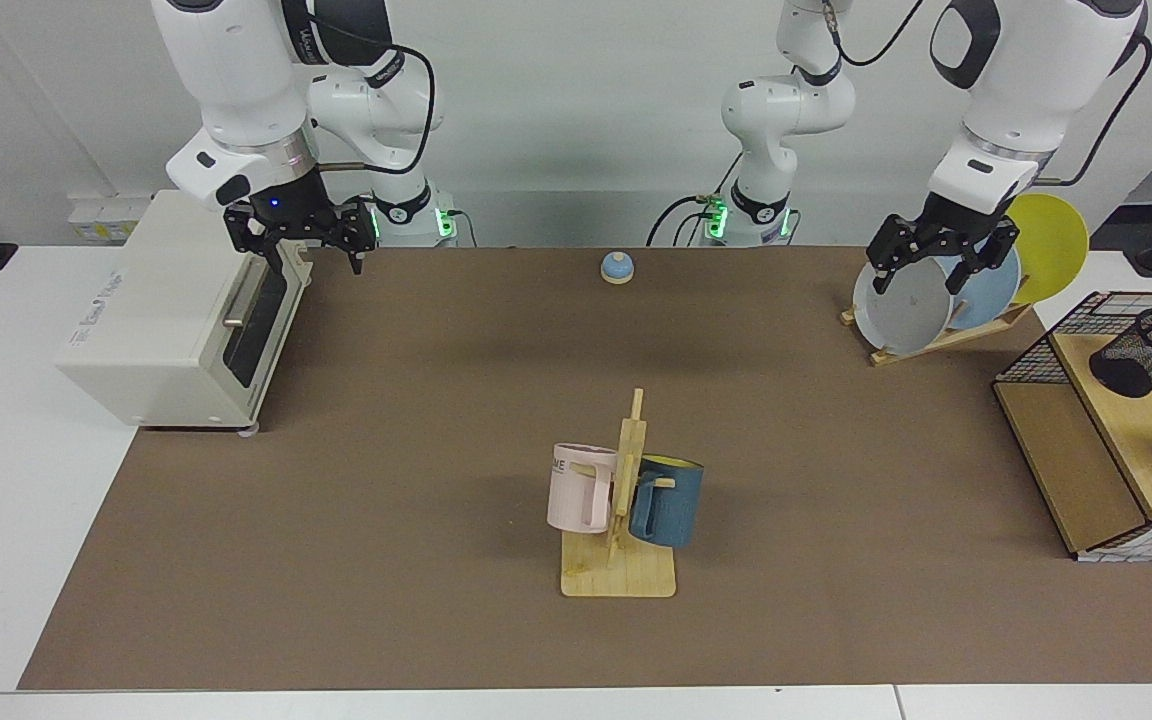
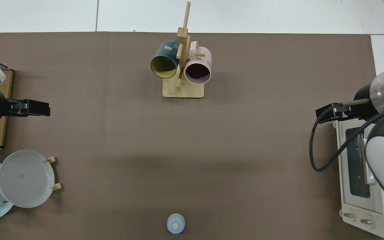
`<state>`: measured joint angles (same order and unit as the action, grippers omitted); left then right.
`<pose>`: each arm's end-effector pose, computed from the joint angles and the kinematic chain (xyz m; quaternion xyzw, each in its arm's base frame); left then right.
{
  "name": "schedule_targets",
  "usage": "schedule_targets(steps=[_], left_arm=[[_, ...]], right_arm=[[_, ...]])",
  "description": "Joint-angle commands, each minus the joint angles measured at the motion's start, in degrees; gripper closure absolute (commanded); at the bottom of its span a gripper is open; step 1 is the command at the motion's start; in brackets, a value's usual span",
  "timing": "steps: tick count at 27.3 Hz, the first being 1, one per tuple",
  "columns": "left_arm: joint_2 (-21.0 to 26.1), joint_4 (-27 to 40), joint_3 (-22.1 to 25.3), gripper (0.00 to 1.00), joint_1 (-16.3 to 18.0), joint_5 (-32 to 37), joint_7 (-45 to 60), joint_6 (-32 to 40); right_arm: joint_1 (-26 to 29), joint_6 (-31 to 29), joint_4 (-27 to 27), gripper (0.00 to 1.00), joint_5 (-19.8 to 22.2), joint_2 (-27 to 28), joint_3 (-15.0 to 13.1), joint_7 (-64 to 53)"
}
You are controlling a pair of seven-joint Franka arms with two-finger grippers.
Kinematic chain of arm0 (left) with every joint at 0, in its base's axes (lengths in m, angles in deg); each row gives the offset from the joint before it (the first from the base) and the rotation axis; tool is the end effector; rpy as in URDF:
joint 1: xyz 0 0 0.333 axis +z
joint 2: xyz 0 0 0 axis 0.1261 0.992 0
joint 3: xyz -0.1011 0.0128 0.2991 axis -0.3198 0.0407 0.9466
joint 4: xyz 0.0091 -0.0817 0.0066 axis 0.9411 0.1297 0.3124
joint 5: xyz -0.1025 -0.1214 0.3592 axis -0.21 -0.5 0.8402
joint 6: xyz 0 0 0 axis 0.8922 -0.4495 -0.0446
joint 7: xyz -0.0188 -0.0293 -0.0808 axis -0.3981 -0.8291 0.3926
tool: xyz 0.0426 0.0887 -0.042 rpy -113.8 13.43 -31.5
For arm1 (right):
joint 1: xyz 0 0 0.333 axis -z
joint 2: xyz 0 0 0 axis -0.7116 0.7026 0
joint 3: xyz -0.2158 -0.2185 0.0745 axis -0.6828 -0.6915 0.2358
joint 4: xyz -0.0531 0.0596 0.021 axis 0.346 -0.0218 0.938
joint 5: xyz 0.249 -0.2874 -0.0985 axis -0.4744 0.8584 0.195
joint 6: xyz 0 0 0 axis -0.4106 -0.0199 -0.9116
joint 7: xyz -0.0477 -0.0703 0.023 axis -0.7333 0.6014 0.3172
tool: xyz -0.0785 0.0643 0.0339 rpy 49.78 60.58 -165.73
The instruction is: Put markers into pen holder
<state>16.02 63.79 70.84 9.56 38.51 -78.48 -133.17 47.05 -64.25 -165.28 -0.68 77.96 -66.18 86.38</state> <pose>0.5525 -0.0277 0.6123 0.9986 -0.0235 0.0471 0.0107 0.5536 0.0586 0.6188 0.9987 0.0277 -0.0261 0.0352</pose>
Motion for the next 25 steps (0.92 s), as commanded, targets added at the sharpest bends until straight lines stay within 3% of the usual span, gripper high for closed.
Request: schedule_targets(steps=[1, 10, 25], left_arm=[[0.2, -0.7, 2.6, 0.00, -3.2, -1.1, 1.3, 0.5], [2.3, -2.9, 1.4, 0.00, -2.4, -0.6, 0.8, -0.2], [2.9, -5.4, 1.4, 0.00, -2.9, 0.9, -4.9, 4.9]], right_arm=[[1.0, 0.4, -0.1, 0.00, -1.1, -0.5, 0.6, -0.1], [1.0, 0.4, -0.1, 0.00, -1.1, -0.5, 0.7, -0.2], [1.0, 0.4, -0.1, 0.00, -1.1, -0.5, 0.6, -0.2]])
